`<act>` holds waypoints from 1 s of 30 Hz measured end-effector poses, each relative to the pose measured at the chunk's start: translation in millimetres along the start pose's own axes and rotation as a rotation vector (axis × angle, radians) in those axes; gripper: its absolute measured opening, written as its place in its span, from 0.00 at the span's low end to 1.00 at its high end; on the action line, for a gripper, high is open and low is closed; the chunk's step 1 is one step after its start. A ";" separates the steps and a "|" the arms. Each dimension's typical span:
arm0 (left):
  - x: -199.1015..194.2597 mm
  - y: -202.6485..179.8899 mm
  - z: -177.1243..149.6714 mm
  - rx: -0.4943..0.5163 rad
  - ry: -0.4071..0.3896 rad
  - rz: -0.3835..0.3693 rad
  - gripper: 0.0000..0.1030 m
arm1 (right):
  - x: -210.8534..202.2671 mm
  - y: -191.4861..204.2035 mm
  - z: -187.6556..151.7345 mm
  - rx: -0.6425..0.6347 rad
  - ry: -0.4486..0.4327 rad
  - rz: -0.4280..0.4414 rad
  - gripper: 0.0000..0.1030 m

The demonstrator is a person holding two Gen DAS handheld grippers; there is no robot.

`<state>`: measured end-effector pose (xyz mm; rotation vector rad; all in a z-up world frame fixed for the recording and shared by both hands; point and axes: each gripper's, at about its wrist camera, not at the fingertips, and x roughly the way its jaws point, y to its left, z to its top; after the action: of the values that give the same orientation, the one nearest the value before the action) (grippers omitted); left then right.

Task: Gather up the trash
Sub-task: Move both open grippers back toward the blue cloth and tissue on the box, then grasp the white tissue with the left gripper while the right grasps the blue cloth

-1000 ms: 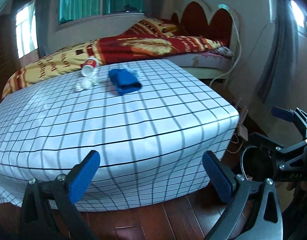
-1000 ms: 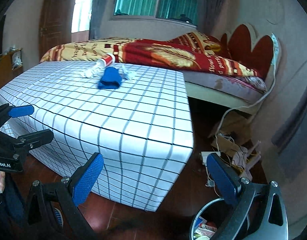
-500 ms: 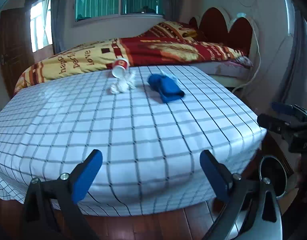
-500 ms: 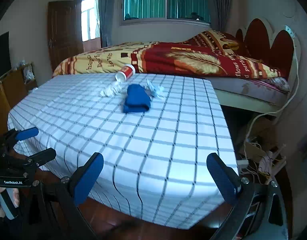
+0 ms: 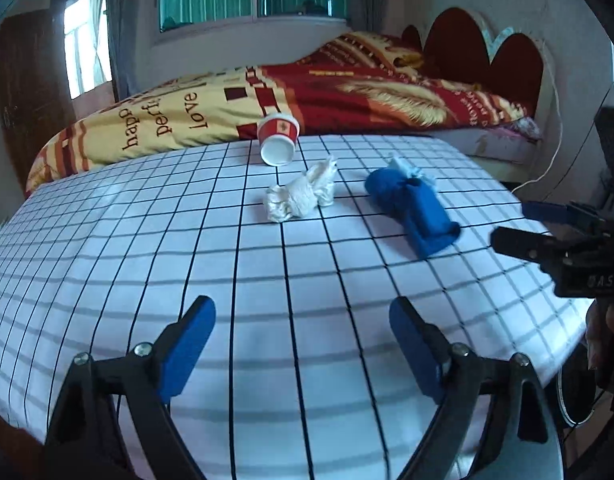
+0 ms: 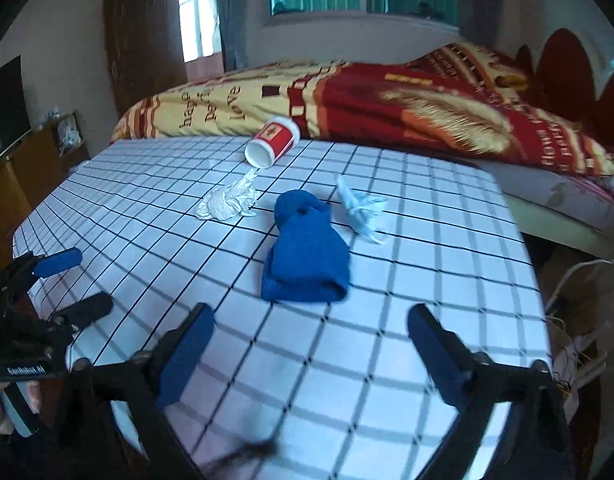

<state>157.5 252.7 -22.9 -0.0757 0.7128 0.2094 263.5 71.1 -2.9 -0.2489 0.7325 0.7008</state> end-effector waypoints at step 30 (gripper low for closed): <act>103.8 12.4 76.1 0.037 0.102 -0.126 0.34 | 104.2 -21.1 44.0 0.026 0.139 0.049 0.15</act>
<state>280.1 292.6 -33.5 -0.0961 0.8104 0.0716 356.0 126.6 -43.0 -0.2581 0.8827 0.7251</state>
